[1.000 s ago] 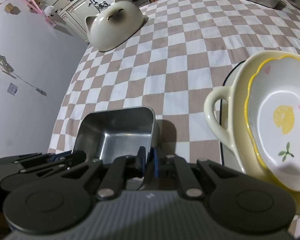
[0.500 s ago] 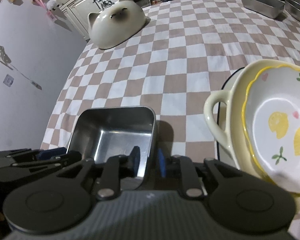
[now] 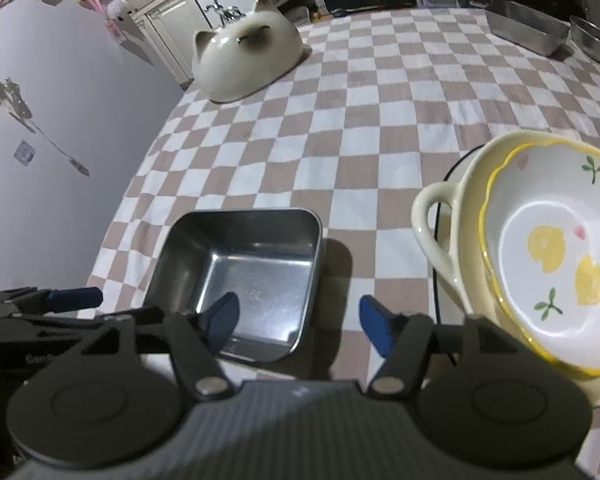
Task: Organize plates and bowls
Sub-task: 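Lower the steel tray onto the cloth beside the stack and open both tools, then move both tools to the second steel square tray beside the steel round bowl, then close both tools on the second steel tray rim and lift it, then carry the second steel tray with both tools over the first steel tray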
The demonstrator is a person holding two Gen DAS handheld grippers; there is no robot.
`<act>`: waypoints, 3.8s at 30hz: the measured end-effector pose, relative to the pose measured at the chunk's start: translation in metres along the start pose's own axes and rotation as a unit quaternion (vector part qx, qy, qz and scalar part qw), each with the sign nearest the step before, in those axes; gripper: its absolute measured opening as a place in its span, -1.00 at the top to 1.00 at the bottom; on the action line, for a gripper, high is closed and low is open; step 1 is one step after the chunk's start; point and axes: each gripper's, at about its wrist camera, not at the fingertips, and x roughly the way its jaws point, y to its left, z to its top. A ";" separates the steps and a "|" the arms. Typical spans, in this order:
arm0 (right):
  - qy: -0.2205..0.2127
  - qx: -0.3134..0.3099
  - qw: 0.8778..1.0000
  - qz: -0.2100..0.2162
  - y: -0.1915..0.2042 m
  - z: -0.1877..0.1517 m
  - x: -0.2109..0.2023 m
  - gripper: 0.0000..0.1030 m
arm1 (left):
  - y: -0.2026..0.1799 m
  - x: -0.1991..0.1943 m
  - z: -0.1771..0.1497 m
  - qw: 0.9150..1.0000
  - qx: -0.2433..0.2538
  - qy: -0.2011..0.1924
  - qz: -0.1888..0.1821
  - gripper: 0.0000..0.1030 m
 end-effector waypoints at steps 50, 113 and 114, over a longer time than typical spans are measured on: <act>-0.214 0.276 0.936 -0.048 -0.349 0.206 -0.020 -0.88 | -0.314 0.138 0.346 0.977 0.095 -0.182 -0.055 -1.00; -0.237 0.108 0.965 -0.020 -0.202 0.113 -0.176 0.84 | -0.283 -0.063 0.186 0.975 0.074 -0.178 -0.107 0.89; -0.235 0.105 0.966 -0.017 -0.197 0.107 -0.182 0.84 | -0.280 -0.072 0.179 0.975 0.074 -0.181 -0.108 0.89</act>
